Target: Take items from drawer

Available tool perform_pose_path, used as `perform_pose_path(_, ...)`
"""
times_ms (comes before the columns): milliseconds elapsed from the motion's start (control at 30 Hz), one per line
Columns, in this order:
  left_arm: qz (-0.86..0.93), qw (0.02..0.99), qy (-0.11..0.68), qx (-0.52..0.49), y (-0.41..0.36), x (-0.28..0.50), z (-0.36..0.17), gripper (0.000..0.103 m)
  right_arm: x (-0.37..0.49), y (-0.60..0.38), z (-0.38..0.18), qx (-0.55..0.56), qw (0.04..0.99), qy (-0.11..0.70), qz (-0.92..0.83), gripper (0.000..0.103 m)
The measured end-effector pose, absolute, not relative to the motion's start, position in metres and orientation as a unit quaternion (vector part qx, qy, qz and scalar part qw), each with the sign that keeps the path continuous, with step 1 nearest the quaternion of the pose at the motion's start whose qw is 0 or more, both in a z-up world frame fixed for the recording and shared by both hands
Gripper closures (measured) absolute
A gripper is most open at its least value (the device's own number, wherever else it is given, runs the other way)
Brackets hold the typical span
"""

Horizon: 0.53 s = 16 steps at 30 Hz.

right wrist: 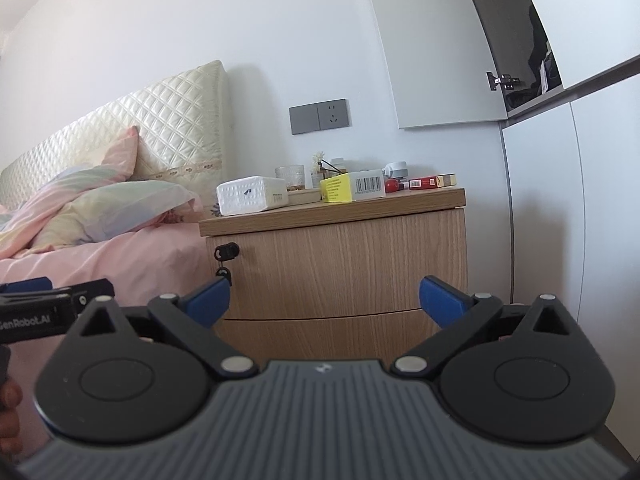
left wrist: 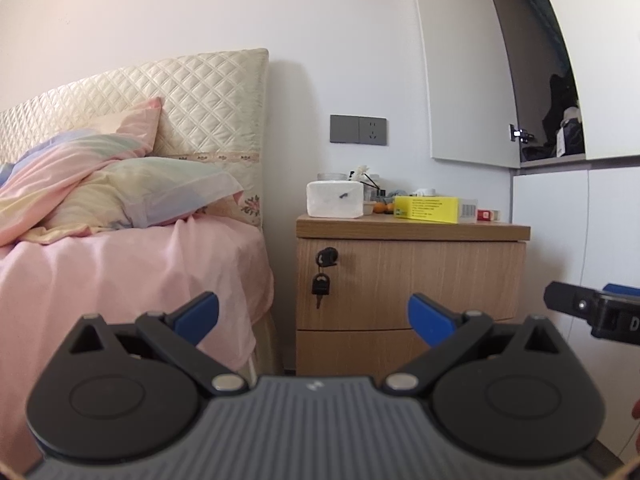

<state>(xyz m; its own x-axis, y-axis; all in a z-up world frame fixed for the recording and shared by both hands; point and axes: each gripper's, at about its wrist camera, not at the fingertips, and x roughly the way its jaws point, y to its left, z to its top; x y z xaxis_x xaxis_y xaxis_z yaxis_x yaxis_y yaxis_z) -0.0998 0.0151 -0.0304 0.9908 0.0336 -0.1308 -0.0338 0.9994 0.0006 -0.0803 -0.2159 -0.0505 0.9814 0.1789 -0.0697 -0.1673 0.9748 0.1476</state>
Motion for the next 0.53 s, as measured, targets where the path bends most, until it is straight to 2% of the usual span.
perform_pose_path(533,0.023,0.996,0.084,-0.011,0.0166,-0.0968,-0.0373,0.001,-0.0823,-0.2173,-0.0587,0.060,0.994,0.043,0.081,0.000)
